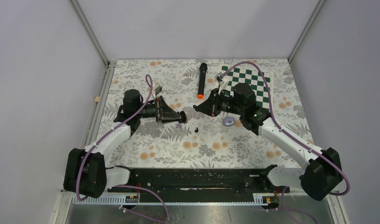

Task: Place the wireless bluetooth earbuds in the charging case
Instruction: Pick up the right earbud from the center of the board, then insert the right earbud into the right side groove of the charging case.

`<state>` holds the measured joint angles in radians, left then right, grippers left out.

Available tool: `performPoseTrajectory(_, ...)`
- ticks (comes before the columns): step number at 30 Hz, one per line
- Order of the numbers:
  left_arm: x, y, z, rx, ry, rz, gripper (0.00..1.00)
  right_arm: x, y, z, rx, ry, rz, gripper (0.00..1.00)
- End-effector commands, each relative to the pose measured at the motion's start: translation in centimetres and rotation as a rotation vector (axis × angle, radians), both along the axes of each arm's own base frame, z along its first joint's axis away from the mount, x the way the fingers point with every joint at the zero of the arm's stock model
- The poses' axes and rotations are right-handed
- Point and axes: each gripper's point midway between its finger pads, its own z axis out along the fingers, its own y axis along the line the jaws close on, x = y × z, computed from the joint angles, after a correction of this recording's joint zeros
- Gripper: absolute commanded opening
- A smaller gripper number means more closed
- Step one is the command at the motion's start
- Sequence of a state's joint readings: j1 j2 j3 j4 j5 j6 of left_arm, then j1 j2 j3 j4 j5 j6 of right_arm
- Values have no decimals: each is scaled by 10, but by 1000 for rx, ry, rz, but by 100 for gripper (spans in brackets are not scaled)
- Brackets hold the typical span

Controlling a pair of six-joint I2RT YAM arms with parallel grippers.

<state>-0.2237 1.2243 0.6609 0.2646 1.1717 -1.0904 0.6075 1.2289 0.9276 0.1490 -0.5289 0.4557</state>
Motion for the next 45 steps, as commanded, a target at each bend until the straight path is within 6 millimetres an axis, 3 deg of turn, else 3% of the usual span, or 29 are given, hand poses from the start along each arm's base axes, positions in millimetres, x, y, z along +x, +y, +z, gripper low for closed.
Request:
performPoseTrajectory(1,1,-5,24,-38,-77,-46,0,-7,5,30,90,-66,52,0)
performPoseTrajectory(8,2,-7,31,-56,-68,-50,0,-5,3,33,104,-155,48,0)
performPoseTrajectory(14,2,-8,56,-180,-68,-56,0,0,-4,47,218,-409,-41,0)
performPoseTrajectory(19,1,-7,70,-270,-73,-66,0,-2,-1,50,194,-449,-41,0)
performPoseTrajectory(26,9,-8,60,-246,-43,-33,0,-2,-7,63,213,-483,-77,0)
performPoseTrajectory(31,16,-9,47,-100,-59,3,0,-7,-5,78,236,-507,-61,0)
performPoseTrajectory(34,13,-5,34,35,-62,11,0,-12,2,90,258,-526,-37,0)
performPoseTrajectory(37,11,-5,42,28,-75,2,0,-17,14,96,273,-532,-1,0)
performPoseTrajectory(45,9,-5,38,28,-61,-2,0,-18,32,97,286,-542,22,0)
